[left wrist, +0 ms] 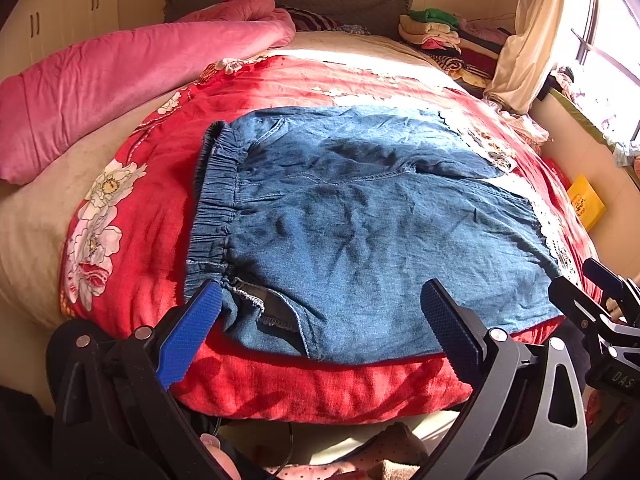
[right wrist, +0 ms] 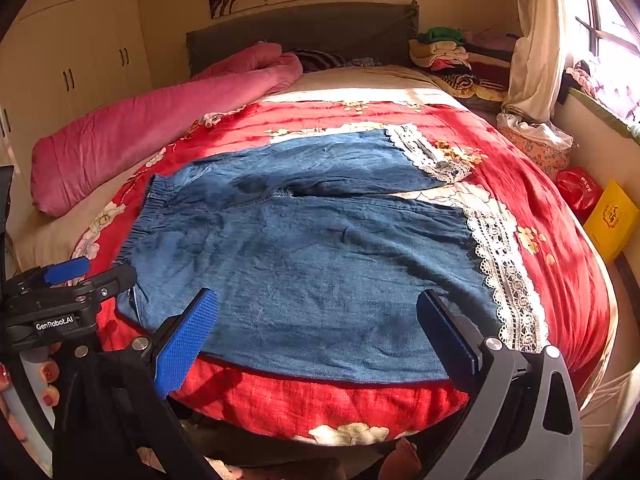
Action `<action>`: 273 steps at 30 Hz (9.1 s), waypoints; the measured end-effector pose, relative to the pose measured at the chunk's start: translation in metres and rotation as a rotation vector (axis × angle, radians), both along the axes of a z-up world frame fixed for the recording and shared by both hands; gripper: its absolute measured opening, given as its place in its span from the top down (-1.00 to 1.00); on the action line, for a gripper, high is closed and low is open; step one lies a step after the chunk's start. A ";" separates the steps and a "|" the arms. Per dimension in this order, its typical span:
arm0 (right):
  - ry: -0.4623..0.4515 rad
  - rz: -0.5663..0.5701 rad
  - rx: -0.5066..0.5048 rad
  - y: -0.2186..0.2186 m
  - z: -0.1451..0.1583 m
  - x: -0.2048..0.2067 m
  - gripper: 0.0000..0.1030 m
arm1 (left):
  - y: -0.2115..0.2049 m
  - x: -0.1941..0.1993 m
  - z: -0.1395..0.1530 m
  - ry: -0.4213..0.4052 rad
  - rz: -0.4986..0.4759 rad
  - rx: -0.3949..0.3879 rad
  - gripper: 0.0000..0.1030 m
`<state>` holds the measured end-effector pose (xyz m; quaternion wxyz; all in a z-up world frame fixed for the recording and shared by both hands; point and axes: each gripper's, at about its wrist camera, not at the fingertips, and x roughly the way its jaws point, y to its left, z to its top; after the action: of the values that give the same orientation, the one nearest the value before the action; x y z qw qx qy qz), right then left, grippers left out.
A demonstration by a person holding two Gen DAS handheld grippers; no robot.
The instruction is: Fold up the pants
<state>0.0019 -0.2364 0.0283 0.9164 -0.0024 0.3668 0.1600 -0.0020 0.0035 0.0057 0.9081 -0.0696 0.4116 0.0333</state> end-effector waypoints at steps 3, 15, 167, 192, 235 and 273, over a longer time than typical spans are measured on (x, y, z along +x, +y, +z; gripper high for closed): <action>0.001 0.003 -0.003 0.002 0.000 0.001 -0.92 | 0.000 0.000 0.000 0.000 0.001 -0.002 -0.82; 0.010 0.020 -0.015 0.009 -0.003 0.009 -0.92 | 0.009 0.006 -0.006 0.012 0.013 -0.017 -0.82; 0.252 0.243 -0.243 0.086 -0.037 0.274 -0.54 | -0.079 0.089 -0.048 0.081 -0.568 -0.280 -0.06; 0.189 -0.016 0.223 -0.135 0.015 0.177 0.86 | -0.075 0.091 -0.048 0.054 -0.615 -0.268 0.99; 0.124 -0.223 0.104 -0.202 -0.034 0.014 0.42 | -0.122 0.040 -0.076 0.049 -0.829 -0.098 0.21; 0.223 -0.067 -0.027 -0.125 -0.088 0.070 -0.23 | 0.125 0.073 -0.064 0.029 -0.043 -0.208 0.41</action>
<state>0.0718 -0.3614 -0.0599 0.8746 0.0154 0.4685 0.1237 0.0709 0.1283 -0.0578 0.8904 -0.1544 0.4273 -0.0279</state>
